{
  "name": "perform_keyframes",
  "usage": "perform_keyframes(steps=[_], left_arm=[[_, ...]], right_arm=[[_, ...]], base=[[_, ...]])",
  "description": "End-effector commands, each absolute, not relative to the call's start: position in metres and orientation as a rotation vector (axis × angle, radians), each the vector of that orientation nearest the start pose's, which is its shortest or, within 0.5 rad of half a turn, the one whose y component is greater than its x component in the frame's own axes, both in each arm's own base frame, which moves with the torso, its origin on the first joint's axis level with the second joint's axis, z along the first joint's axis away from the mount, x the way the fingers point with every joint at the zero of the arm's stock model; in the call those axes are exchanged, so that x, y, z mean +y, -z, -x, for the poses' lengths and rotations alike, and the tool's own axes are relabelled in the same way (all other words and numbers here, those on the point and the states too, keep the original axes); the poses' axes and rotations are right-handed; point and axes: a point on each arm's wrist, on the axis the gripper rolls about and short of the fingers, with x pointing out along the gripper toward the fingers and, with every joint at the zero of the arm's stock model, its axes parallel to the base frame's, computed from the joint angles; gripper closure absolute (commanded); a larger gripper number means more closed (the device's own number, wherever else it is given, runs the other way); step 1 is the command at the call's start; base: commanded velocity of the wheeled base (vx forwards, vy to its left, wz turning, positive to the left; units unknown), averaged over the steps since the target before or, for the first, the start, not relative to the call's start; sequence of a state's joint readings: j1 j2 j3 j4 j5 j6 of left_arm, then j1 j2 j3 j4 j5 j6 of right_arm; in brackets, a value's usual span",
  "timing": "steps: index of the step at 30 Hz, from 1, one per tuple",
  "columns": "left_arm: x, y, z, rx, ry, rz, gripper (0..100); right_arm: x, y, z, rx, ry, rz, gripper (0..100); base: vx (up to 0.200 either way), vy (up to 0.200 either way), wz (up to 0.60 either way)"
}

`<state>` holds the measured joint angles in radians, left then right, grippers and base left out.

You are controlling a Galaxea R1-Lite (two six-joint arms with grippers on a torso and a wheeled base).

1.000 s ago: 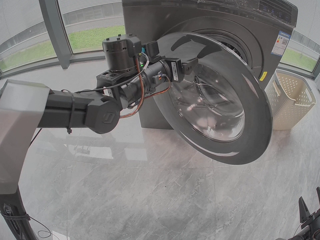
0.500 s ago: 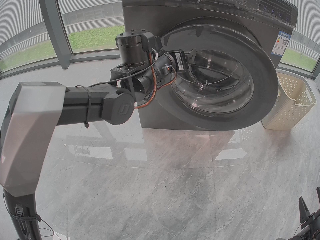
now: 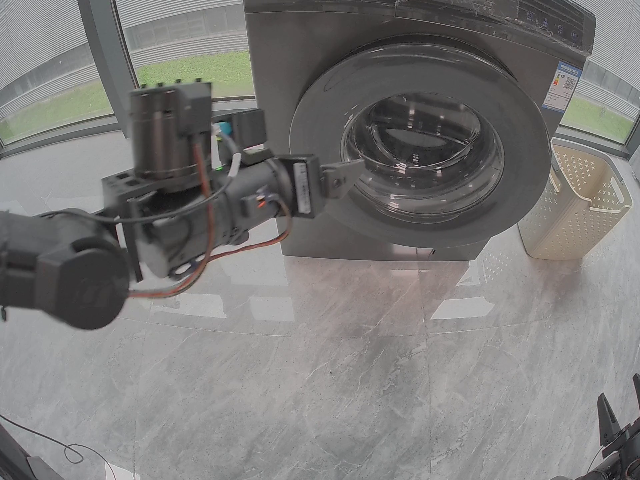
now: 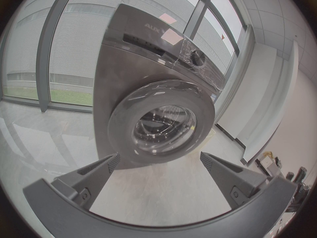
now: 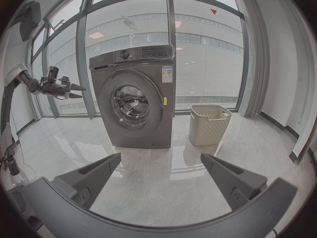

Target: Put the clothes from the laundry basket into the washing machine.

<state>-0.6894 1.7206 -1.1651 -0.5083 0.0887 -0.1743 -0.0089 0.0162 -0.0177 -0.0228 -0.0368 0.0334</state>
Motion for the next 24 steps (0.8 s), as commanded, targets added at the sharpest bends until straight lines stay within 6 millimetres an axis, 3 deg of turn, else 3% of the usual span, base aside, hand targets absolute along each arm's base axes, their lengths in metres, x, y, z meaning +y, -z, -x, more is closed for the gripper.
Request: perform_keyframes(steps=[1,4,8,15,24], left_arm=[[-0.062,-0.209,-0.086,0.068,0.596,0.072,0],[-0.028,-0.183,-0.052,-0.009,0.481,0.054,0],[-0.01,-0.167,-0.027,-0.063,0.355,0.033,0],[0.001,-0.141,0.006,-0.044,0.144,-0.007,0],[0.002,-0.095,0.017,-0.057,0.056,-0.02,0]], right_arm=[[-0.001,-0.078,0.022,-0.018,0.046,-0.034,0],[-0.001,-0.078,0.022,-0.018,0.046,-0.034,0],[-0.001,-0.078,0.022,-0.018,0.046,-0.034,0],[-0.001,-0.078,0.022,-0.018,0.046,-0.034,0],[-0.001,-0.078,0.022,-0.018,0.046,-0.034,0]], base=[[0.0,0.0,0.0],[0.0,0.0,0.0],[0.0,0.0,0.0],[0.0,0.0,0.0],[0.0,0.0,0.0]])
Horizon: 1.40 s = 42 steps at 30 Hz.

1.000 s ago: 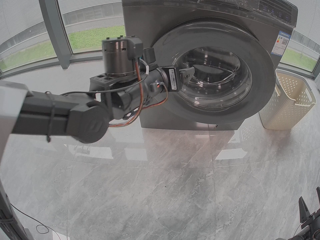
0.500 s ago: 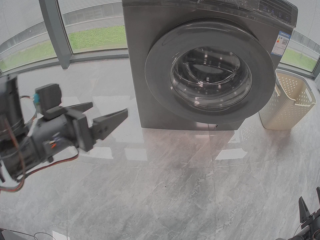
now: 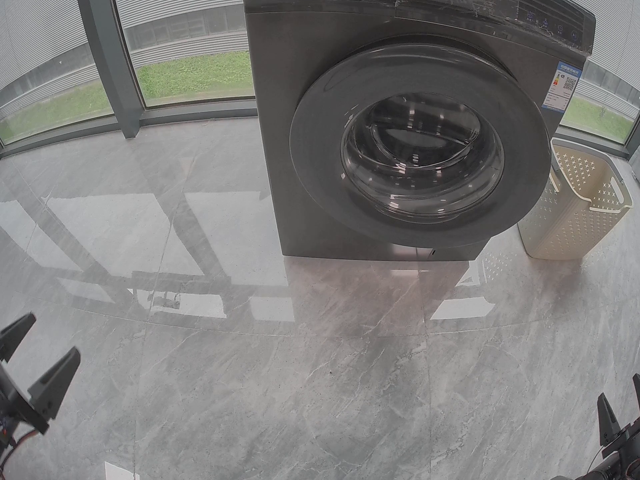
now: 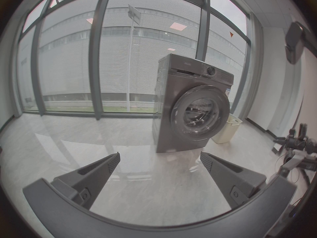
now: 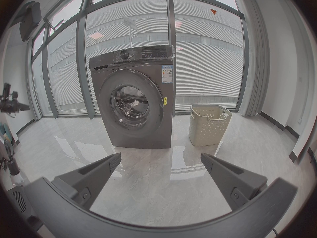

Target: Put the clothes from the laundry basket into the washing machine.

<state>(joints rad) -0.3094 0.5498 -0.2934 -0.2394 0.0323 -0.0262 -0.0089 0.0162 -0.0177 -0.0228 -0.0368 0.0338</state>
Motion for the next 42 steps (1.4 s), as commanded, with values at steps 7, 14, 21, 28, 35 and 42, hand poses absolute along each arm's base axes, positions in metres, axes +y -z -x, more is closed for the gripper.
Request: perform_keyframes(steps=[7,14,21,28,35,42], left_arm=[[0.0,-0.078,0.018,0.046,0.01,-0.046,0],[-0.001,-0.076,0.023,-0.001,0.023,-0.049,0],[0.0,-0.076,0.023,0.0,0.021,-0.015,0],[0.0,-0.076,0.022,0.003,0.021,-0.011,0],[0.0,-0.076,0.022,0.003,0.021,-0.009,0],[0.0,-0.076,0.022,0.001,0.021,-0.009,0]], right_arm=[[-0.001,-0.078,0.022,-0.018,0.046,-0.034,0],[-0.001,-0.078,0.022,-0.018,0.046,-0.034,0],[-0.001,-0.078,0.022,-0.018,0.046,-0.034,0],[-0.001,-0.078,0.022,-0.018,0.046,-0.034,0],[-0.001,-0.078,0.022,-0.018,0.046,-0.034,0],[-0.001,-0.078,0.022,-0.018,0.046,-0.034,0]], base=[[0.0,0.0,0.0],[0.0,0.0,0.0],[0.0,0.0,0.0],[0.0,-0.057,0.0],[0.0,-0.2,0.0],[0.0,-0.2,0.0]])
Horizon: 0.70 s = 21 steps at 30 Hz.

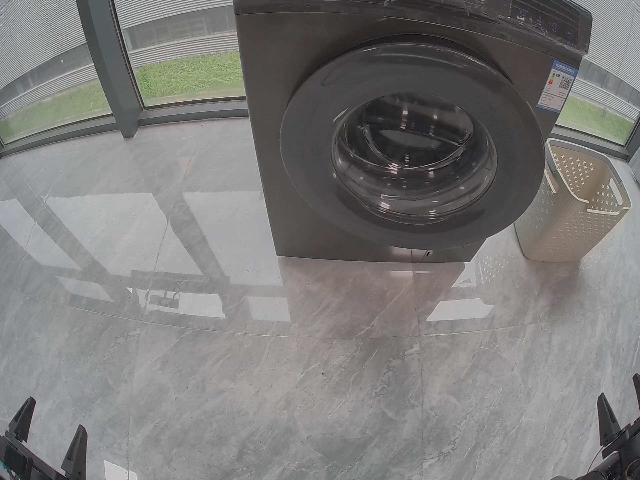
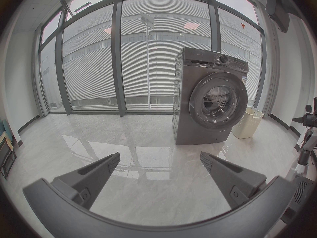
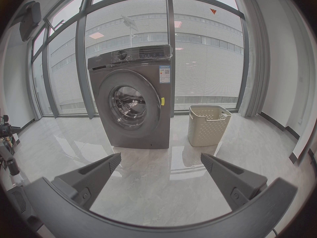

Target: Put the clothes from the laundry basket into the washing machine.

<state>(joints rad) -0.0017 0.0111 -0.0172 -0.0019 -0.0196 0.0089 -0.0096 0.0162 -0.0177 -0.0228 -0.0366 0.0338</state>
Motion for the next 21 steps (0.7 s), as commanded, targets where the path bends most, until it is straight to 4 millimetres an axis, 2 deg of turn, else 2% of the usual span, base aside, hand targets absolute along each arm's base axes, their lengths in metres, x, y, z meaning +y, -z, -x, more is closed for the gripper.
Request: perform_keyframes(steps=[1,11,20,21], left_arm=[[-0.0004,-0.0759,0.0225,0.001,0.021,-0.009,0],[-0.0004,-0.0759,0.0225,0.001,0.021,-0.006,0],[-0.0004,-0.0759,0.0225,0.001,0.021,-0.006,0],[-0.0004,-0.0759,0.0225,0.001,0.021,-0.006,0]], right_arm=[[-0.0006,-0.078,0.0224,-0.018,0.046,-0.034,0],[-0.0006,-0.078,0.0224,-0.018,0.046,-0.034,0],[-0.0006,-0.0775,0.0222,-0.011,0.043,-0.028,0],[-0.0006,-0.0775,0.0222,-0.011,0.043,-0.028,0]], base=[[0.0,-0.2,0.0],[0.0,-0.2,0.0],[0.0,0.0,0.0],[0.2,0.0,0.0]])
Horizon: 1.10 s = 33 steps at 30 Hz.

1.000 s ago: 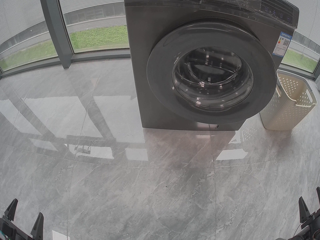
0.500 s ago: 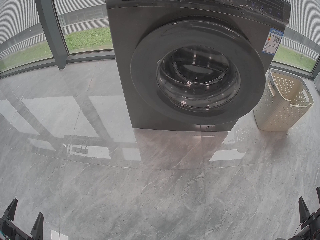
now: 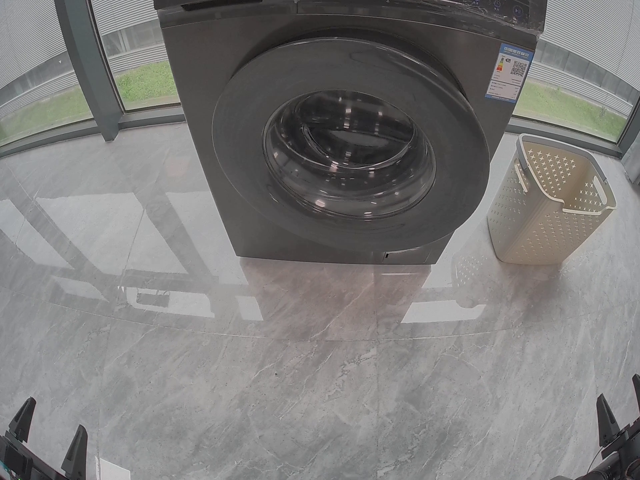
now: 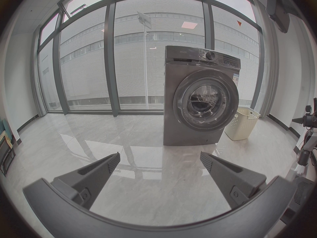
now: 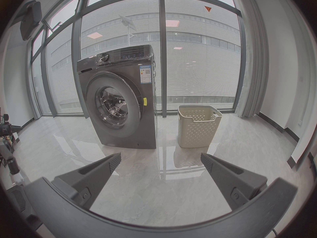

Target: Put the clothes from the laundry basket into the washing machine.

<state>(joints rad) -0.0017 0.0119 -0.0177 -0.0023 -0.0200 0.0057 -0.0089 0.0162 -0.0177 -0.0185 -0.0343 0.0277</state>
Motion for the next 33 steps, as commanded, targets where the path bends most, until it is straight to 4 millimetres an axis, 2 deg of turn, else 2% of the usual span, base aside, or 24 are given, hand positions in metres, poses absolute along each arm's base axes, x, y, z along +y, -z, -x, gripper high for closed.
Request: perform_keyframes(steps=[1,4,6,8,10,13,15,17,18,19,20,27,30,33], left_arm=[[0.0,-0.076,0.022,0.001,0.021,-0.006,0],[0.0,-0.076,0.022,0.001,0.023,-0.006,0],[0.0,-0.076,0.022,0.001,0.021,-0.006,0],[0.0,-0.076,0.022,0.001,0.021,-0.006,0],[0.0,-0.076,0.022,0.001,0.021,-0.008,0],[0.0,-0.076,0.022,0.001,0.021,-0.006,0],[0.0,-0.076,0.022,0.001,0.021,-0.006,0],[0.0,-0.076,0.022,0.001,0.023,-0.006,0],[0.0,-0.076,0.022,0.001,0.023,-0.006,0],[0.0,-0.076,0.022,0.001,0.021,-0.006,0],[0.0,-0.076,0.022,0.001,0.021,-0.006,0],[0.0,-0.076,0.022,0.001,0.023,-0.006,0],[0.0,-0.076,0.022,0.001,0.023,-0.006,0],[0.0,-0.076,0.022,0.003,0.023,-0.006,0]], right_arm=[[-0.001,-0.078,0.022,-0.011,0.043,-0.028,0],[-0.001,-0.078,0.022,-0.016,0.046,-0.035,0],[0.0,-0.098,0.028,-0.127,0.034,-0.047,0],[0.0,-0.132,0.036,-0.217,0.019,-0.065,0],[-0.001,-0.145,0.03,-0.169,0.005,-0.066,0],[0.002,-0.151,-0.008,0.068,-0.109,-0.088,0],[0.004,-0.154,-0.023,0.13,-0.149,-0.115,0],[0.01,-0.161,-0.05,0.194,-0.221,-0.19,0],[0.017,-0.165,-0.069,0.229,-0.271,-0.23,0],[0.018,-0.165,-0.071,0.231,-0.275,-0.232,0],[0.032,-0.168,-0.096,0.265,-0.346,-0.275,0],[0.062,-0.154,-0.153,0.351,-0.382,-0.305,0],[0.074,-0.152,-0.171,0.358,-0.38,-0.336,0],[0.089,-0.152,-0.178,0.363,-0.386,-0.386,0]], base=[[0.2,0.0,0.0],[0.2,0.0,0.0],[0.2,0.0,0.0],[0.2,0.0,0.0],[0.2,0.0,0.0],[0.2,0.0,0.0],[0.1,0.0,0.0],[0.0,0.0,0.0],[0.0,0.0,0.0],[0.0,0.0,0.0],[0.0,0.0,0.0],[0.0,0.0,0.0],[0.0,0.0,0.0],[0.0,0.0,0.0]])
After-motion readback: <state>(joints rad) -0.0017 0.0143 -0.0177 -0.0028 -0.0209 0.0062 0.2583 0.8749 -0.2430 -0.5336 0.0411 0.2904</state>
